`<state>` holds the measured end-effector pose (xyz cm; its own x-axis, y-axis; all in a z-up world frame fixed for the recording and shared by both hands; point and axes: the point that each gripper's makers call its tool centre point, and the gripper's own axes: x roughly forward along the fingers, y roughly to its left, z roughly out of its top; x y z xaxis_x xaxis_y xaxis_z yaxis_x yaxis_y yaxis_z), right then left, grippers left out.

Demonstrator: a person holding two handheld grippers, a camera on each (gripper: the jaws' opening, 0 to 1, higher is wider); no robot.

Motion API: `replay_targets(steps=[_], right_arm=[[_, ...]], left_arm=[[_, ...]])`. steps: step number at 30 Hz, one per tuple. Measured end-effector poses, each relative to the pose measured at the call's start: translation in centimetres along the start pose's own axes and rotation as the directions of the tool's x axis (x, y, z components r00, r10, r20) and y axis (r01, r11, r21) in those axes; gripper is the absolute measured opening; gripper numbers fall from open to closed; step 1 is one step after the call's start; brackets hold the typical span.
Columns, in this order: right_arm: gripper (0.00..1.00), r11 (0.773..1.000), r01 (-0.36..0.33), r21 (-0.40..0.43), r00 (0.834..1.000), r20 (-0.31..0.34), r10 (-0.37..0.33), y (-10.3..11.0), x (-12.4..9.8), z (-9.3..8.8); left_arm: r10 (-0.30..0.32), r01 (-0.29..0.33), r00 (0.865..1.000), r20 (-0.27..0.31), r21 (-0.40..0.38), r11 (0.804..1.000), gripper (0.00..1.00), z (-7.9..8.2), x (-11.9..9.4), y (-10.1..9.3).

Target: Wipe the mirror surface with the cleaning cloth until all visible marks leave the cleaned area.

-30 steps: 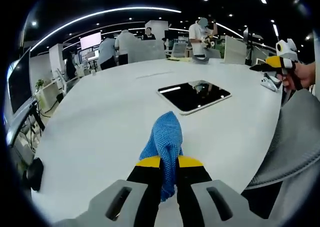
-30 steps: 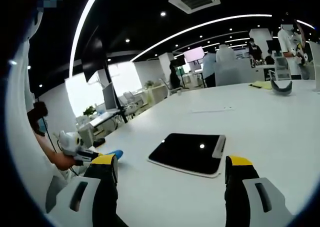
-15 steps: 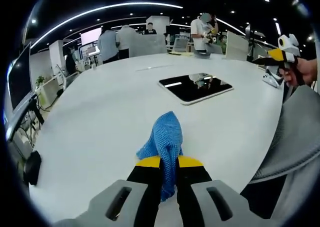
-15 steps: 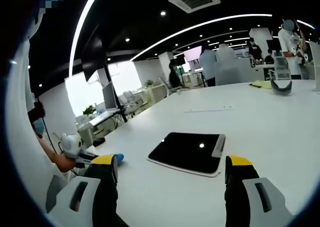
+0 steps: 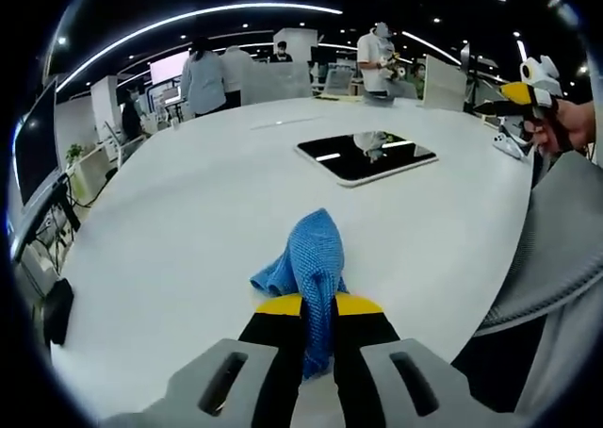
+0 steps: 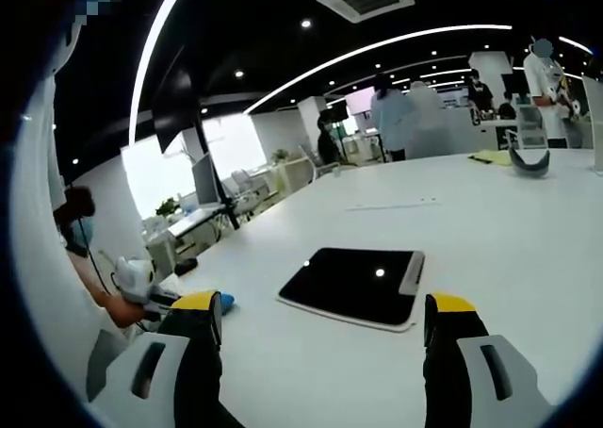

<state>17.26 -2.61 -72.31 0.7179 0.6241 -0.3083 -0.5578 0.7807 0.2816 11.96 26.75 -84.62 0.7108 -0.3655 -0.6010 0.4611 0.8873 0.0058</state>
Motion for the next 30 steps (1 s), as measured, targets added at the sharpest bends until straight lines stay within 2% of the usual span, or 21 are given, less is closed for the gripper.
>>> replay_targets(steps=[3,9,14,22,30], right_arm=[[0.88,1.000,-0.002,0.001,1.000,-0.001,0.002,0.0,0.0,-0.1],[0.88,1.000,0.000,0.002,1.000,0.002,0.000,0.0,0.0,-0.1],[0.88,1.000,0.002,0.004,1.000,0.002,-0.002,-0.1,0.0,-0.1],[0.88,1.000,0.005,0.008,1.000,0.006,-0.005,-0.3,0.0,-0.1],[0.88,1.000,0.008,0.013,1.000,0.006,-0.008,-0.3,0.0,-0.2]], left_arm=[[-0.002,0.002,1.000,-0.002,0.037,0.999,0.09,0.0,0.0,0.0],[-0.003,0.003,1.000,0.000,0.034,0.999,0.12,-0.1,0.1,0.2],[0.015,-0.015,1.000,0.008,0.007,1.000,0.22,-0.1,0.0,1.1],[-0.018,0.018,1.000,0.007,0.016,1.000,0.23,0.1,0.1,1.0],[-0.015,0.015,1.000,0.005,0.013,1.000,0.30,0.1,0.2,1.6]])
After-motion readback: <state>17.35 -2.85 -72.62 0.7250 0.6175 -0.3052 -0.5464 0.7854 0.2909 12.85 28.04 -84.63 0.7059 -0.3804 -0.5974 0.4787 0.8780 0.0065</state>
